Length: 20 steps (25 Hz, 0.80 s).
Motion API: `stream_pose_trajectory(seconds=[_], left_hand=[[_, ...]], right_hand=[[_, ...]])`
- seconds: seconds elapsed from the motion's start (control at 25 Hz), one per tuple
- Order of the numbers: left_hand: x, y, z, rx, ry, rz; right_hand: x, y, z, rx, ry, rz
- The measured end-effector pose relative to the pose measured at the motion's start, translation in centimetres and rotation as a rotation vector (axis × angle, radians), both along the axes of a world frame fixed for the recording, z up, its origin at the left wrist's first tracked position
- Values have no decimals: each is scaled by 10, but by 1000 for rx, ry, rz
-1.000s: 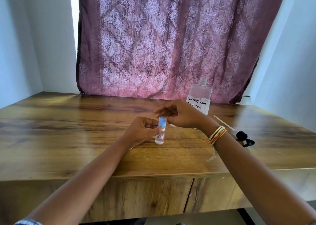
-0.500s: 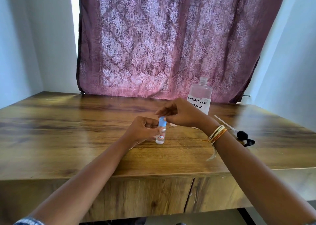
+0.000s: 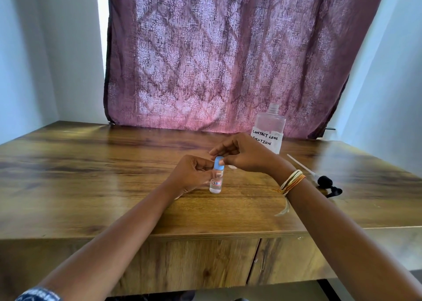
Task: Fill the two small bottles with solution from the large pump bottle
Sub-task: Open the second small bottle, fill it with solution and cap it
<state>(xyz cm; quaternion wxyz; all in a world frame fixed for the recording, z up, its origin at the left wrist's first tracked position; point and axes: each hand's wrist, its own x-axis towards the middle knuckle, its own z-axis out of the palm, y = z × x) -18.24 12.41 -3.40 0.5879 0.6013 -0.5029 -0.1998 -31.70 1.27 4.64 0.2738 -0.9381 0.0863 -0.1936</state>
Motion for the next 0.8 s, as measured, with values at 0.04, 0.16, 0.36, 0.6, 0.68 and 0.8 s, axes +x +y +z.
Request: stream_pose_trajectory(seconds=[0.04,0.16,0.36,0.6,0.68,0.8], left_hand=[[0,-1,0,-1,-14,9],[1,-2,-2,-17,-37,27],[7,-7,-4,8,-44,44],[14,-8,-5,-26,-181,147],[14,-7,-5,-32,-168,168],[17,-7,-6,-19,-189,171]], right_hand=[[1,0,-1,5,-14,-7],[1,-2,-4,71,-53,-41],[-3,-5,-23,209,-85,-25],[-5,-1,-69,306,2,-157],[1,2,-71,250,-28,-226],[15,4,-70,159,-48,-273]])
